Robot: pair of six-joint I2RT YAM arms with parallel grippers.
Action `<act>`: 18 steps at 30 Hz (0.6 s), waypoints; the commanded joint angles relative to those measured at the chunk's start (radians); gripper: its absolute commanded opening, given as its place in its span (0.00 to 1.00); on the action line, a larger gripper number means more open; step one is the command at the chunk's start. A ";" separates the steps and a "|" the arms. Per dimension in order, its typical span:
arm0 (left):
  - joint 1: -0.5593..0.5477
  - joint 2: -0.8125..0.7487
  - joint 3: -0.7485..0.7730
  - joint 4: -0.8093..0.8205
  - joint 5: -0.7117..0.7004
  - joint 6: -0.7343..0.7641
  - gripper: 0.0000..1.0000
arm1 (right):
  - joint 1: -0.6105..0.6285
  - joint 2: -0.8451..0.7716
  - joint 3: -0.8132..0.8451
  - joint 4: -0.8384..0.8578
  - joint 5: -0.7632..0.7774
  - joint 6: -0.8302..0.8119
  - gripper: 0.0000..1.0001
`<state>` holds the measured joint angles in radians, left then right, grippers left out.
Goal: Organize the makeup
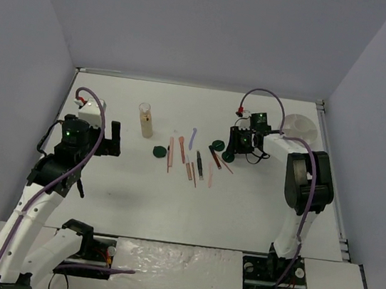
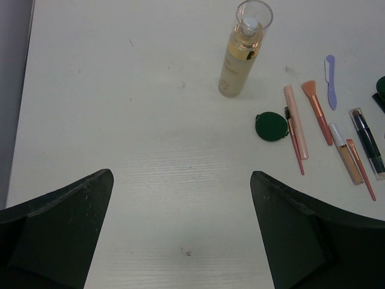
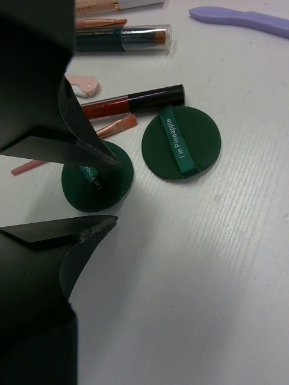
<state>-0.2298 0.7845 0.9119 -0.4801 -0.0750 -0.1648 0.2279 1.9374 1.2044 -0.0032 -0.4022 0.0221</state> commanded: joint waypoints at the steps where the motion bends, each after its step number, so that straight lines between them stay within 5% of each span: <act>1: -0.006 0.002 0.027 0.072 0.013 0.004 0.97 | -0.004 0.010 -0.007 0.019 -0.023 -0.037 0.34; 8: -0.006 0.005 0.026 0.071 0.015 0.002 0.97 | -0.004 0.024 -0.023 0.008 -0.015 -0.049 0.30; 18: -0.006 0.010 0.027 0.069 0.012 -0.001 0.97 | -0.001 -0.028 -0.010 -0.017 -0.007 -0.063 0.00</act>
<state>-0.2298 0.7888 0.9119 -0.4799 -0.0704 -0.1650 0.2278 1.9469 1.1866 0.0135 -0.4107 -0.0221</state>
